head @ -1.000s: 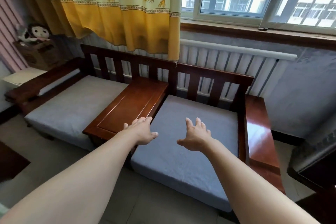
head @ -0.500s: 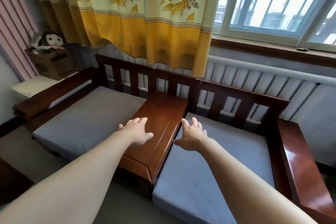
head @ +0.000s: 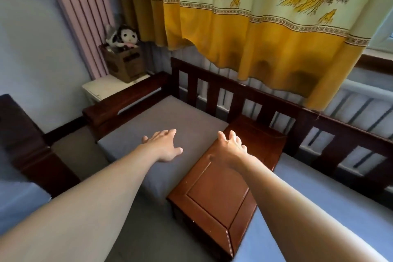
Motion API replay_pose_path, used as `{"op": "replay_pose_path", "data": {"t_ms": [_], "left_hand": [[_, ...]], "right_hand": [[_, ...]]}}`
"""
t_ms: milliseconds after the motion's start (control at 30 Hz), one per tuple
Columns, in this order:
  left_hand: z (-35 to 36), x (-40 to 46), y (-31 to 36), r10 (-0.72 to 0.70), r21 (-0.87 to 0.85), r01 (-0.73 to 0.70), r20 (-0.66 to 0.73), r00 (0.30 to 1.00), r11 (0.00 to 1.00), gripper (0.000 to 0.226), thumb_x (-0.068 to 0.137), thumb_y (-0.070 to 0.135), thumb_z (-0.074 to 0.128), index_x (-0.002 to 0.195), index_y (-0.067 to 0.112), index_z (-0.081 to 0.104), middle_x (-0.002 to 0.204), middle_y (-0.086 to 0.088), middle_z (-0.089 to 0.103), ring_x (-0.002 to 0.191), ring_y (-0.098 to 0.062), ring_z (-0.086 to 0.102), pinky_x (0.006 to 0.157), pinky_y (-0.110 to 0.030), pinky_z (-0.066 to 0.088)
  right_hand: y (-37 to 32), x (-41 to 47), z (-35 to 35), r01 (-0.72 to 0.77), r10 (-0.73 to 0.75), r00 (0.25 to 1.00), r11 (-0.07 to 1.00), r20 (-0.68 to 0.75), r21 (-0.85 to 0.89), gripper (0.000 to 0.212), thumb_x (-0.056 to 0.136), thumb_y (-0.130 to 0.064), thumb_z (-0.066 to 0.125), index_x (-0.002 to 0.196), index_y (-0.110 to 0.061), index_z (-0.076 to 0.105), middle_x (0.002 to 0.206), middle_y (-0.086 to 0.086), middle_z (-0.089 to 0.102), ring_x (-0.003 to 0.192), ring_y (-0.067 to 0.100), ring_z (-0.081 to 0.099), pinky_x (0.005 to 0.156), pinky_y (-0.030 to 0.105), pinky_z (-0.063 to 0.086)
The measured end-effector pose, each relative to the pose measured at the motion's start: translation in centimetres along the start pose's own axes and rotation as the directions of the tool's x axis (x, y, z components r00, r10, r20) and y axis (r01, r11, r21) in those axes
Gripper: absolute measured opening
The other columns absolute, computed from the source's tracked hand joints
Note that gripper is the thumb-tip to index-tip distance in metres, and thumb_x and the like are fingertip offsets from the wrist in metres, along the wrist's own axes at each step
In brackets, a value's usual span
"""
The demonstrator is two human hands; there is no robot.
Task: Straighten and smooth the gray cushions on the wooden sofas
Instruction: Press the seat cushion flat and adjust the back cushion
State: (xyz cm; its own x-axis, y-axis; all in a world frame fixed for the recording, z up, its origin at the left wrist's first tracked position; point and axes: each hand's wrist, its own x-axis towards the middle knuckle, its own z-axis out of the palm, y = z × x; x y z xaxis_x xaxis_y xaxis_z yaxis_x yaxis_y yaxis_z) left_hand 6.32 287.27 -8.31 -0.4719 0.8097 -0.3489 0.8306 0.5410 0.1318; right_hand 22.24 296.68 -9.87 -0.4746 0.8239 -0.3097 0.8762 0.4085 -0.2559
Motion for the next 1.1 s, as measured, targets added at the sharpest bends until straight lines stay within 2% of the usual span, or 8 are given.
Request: {"op": "replay_pose_path", "data": {"t_ms": [300,467,667,800,933,1100], "left_hand": [[-4.0,7.1,-9.0,-0.122,-0.025,0.122,0.017,0.992,0.992,0.071,0.097,0.049,0.042,0.153,0.024,0.004,0.160,0.002,0.010,0.146,-0.023,0.011,0.114,-0.053,0.011],[-5.4,11.7,-16.0,-0.143,-0.039,0.144,0.021,0.990,0.989,0.071,0.097,0.049,0.042,0.153,0.026,0.004,0.160,0.002,0.009,0.147,-0.024,0.011,0.114,-0.053,0.011],[-7.4,18.5,-26.0,-0.016,0.001,0.016,0.041,0.999,1.000,0.070,0.098,0.048,0.041,0.153,0.024,0.004,0.160,0.001,0.010,0.146,-0.025,0.012,0.112,-0.051,0.015],[-8.6,22.4,-31.9,0.106,0.055,-0.113,0.116,0.988,0.992,0.070,0.098,0.048,0.040,0.153,0.025,0.004,0.160,0.001,0.009,0.146,-0.025,0.011,0.113,-0.052,0.014],[-9.4,25.4,-35.3,0.164,0.076,-0.179,0.173,0.971,0.981,0.070,0.098,0.048,0.041,0.153,0.024,0.004,0.160,0.001,0.008,0.146,-0.024,0.011,0.113,-0.051,0.013],[-9.8,27.7,-36.2,0.247,0.056,-0.264,0.213,0.945,0.963,0.071,0.098,0.047,0.041,0.153,0.023,0.003,0.161,0.001,0.007,0.147,-0.023,0.009,0.114,-0.051,0.011]], "right_hand": [[-11.5,10.3,0.2,0.184,-0.181,0.981,0.981,0.065,-0.058,0.088,0.088,-0.051,0.059,0.152,-0.023,0.007,0.159,0.016,-0.002,0.145,0.038,0.006,0.114,0.051,0.019],[-18.1,15.1,1.7,0.172,-0.166,0.983,0.982,0.083,-0.078,0.087,0.088,-0.051,0.059,0.152,-0.021,0.008,0.159,0.015,-0.002,0.145,0.038,0.007,0.114,0.052,0.020],[-27.7,19.6,4.9,0.075,-0.072,0.995,0.996,0.065,-0.040,0.085,0.089,-0.049,0.060,0.151,-0.022,0.009,0.159,0.015,0.000,0.145,0.038,0.007,0.115,0.053,0.019],[-33.1,21.2,7.2,-0.031,0.032,0.996,0.999,0.078,-0.017,0.086,0.089,-0.049,0.060,0.151,-0.021,0.008,0.159,0.015,-0.001,0.145,0.038,0.007,0.115,0.052,0.020],[-35.1,21.5,8.2,-0.119,0.122,0.990,0.992,0.073,-0.038,0.086,0.089,-0.050,0.058,0.151,-0.021,0.005,0.159,0.016,-0.002,0.145,0.038,0.006,0.115,0.051,0.018],[-35.8,22.6,8.7,-0.215,0.217,0.973,0.976,0.082,-0.035,0.088,0.089,-0.050,0.058,0.152,-0.021,0.003,0.159,0.015,-0.004,0.146,0.038,0.003,0.115,0.051,0.016]]}}
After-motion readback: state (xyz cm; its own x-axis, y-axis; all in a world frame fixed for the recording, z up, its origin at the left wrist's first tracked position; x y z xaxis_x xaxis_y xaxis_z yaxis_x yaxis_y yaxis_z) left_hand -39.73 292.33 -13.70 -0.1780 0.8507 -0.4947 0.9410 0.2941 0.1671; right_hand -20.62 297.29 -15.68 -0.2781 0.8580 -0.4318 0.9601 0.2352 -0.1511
